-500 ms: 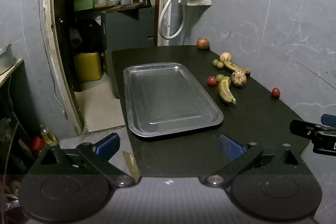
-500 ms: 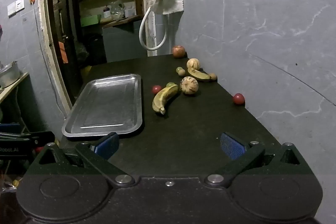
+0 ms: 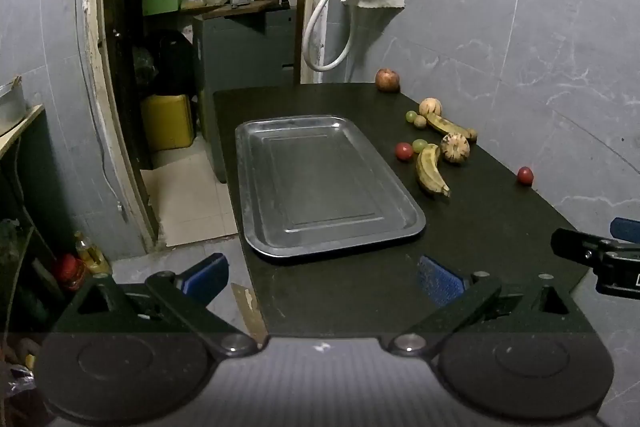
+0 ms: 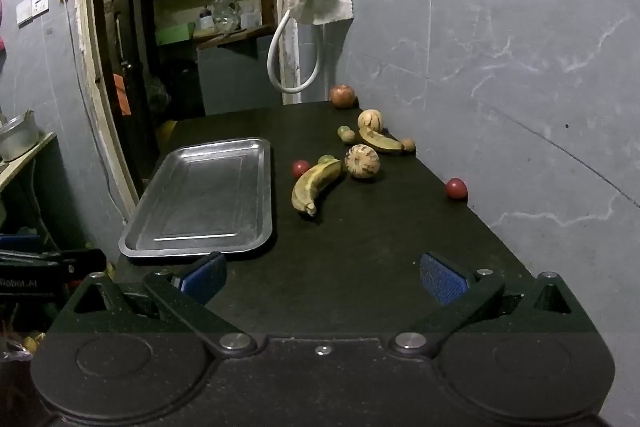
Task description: Organize fruits
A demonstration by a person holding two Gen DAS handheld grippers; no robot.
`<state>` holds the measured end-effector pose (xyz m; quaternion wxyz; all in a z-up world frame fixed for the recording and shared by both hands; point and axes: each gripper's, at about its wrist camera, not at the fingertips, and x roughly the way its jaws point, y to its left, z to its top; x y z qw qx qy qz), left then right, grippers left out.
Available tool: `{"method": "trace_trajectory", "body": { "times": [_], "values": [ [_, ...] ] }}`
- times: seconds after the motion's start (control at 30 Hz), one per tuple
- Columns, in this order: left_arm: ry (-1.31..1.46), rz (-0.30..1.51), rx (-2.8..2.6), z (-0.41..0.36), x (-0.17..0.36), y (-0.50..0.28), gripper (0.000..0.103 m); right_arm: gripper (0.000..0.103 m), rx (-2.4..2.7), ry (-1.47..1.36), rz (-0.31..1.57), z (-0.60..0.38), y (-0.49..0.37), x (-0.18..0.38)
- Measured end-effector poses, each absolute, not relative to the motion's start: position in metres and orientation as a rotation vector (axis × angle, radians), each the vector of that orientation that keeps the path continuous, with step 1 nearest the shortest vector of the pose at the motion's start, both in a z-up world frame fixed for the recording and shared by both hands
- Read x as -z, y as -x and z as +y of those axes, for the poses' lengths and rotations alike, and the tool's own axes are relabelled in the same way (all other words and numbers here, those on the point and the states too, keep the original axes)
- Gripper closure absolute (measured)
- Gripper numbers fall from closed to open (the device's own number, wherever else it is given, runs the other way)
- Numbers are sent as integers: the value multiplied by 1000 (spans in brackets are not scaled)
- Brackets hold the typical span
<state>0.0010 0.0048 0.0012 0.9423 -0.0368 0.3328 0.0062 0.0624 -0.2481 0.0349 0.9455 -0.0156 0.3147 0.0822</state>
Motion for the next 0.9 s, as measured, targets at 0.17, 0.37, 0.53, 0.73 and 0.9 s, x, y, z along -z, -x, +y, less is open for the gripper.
{"method": "trace_trajectory", "body": {
  "times": [0.17,0.37,0.53,0.73,0.9],
  "values": [
    [80,686,-11,-3,0,-4,1,1,-163,29,645,-252,-61,-33],
    [78,689,-10,-6,0,-5,1,1,-171,26,655,-252,-65,-34],
    [75,693,-14,-7,2,-5,1,1,-177,23,660,-254,-66,-33],
    [73,700,-19,-8,2,-5,1,1,-177,23,660,-255,-65,-33],
    [72,705,-20,-7,3,-5,1,1,-177,23,663,-255,-66,-33]
  ]
}}
